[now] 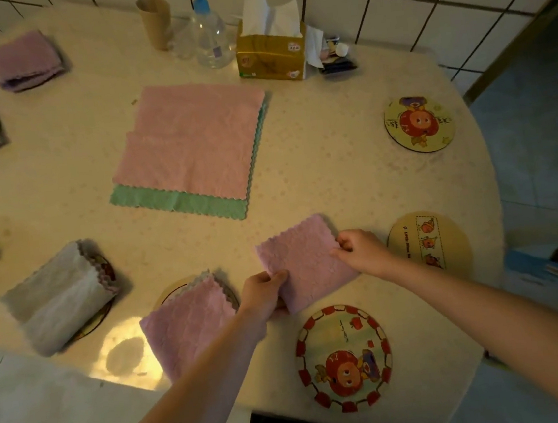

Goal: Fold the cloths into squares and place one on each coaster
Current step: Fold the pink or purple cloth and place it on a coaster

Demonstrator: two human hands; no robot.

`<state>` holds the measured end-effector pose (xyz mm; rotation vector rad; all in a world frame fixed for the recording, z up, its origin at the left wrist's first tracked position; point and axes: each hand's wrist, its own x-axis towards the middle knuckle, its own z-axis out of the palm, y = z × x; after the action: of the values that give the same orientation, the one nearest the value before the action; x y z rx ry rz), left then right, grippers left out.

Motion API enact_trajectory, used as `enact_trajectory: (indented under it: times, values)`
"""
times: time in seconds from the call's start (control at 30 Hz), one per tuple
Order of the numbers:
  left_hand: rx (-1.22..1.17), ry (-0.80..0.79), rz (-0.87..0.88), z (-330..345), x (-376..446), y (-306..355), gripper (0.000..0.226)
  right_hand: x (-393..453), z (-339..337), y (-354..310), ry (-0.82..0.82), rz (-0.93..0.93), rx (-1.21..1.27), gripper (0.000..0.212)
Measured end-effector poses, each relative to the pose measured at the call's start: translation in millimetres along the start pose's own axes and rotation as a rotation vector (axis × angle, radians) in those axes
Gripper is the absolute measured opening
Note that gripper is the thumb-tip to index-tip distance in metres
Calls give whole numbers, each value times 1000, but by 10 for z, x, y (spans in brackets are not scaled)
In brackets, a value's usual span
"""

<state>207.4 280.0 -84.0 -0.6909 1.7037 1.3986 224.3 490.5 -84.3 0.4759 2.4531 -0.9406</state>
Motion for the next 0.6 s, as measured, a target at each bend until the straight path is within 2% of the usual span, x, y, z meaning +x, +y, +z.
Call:
enact_trajectory:
  times: [0.17, 0.3, 0.4, 0.5, 0.6]
  values:
    - [122, 12, -33, -38, 2, 170, 24, 25, 6, -49, 24, 61, -44, 30]
    - [556, 139, 120, -165, 69, 338, 30, 2, 47, -61, 103, 97, -105, 19]
    - [780, 253, 287, -262, 153, 480, 46, -50, 139, -79, 139, 139, -137, 33]
    - [874, 205, 383, -277, 262, 596, 45, -64, 202, -134, 150, 199, -157, 55]
    - [933, 159, 396, -230, 315, 663, 36, -19, 245, -172, 133, 271, -144, 64]
